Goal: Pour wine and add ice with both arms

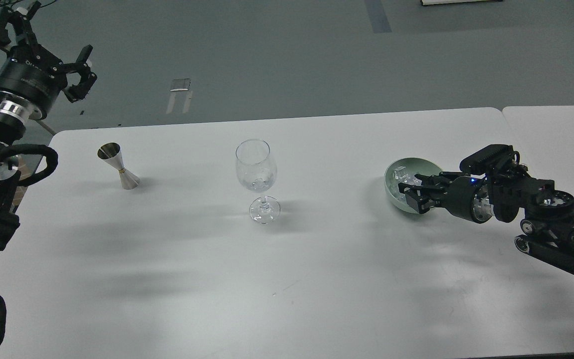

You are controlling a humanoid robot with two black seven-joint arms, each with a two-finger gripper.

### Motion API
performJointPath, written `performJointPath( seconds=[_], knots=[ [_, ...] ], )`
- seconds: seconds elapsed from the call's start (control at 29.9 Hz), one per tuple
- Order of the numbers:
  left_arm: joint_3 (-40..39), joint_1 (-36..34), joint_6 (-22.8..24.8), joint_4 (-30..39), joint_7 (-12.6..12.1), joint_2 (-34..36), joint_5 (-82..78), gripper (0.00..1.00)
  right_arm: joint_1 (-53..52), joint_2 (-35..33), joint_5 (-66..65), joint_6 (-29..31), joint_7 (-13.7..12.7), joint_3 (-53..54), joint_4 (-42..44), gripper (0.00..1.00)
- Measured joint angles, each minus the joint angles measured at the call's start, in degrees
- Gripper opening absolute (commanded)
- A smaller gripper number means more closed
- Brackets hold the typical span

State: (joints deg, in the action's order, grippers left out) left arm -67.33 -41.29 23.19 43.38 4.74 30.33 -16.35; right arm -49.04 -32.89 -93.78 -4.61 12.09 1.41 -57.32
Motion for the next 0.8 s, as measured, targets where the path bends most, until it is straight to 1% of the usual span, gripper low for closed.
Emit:
performJointPath(
  seconds=[0.03, 0.1, 0.47, 0.67, 0.8],
  knots=[
    [-0.01, 0.2, 0.01, -0.03, 0.0, 0.0, 0.0, 0.98, 0.0, 0.0, 0.06, 0.11, 0.02, 0.0, 0.0, 0.2],
    [-0.09, 0.47, 0.04, -0.05, 0.0, 0.0, 0.0, 0.98, 0.0, -0.01, 0.17, 0.25, 0.05, 0.0, 0.0, 0.16],
    [-0.27, 0.6, -0.09, -0.05, 0.0, 0.42, 0.04, 0.98, -0.27, -1.71, 0.53, 0.0, 0.62, 1.44, -1.74, 0.16],
    [-0.33, 0.6, -0.21, -0.05, 0.0, 0.6, 0.02, 0.98, -0.25, -7.53, 0.61, 0.01, 0.75, 7.4, -8.53, 0.17],
    [-0.34, 0.6, -0.27, -0.05, 0.0, 0.84, 0.0, 0.98, -0.68, -9.36, 0.62, 0.43, 1.66, 13.12, -11.25, 0.17]
  ],
)
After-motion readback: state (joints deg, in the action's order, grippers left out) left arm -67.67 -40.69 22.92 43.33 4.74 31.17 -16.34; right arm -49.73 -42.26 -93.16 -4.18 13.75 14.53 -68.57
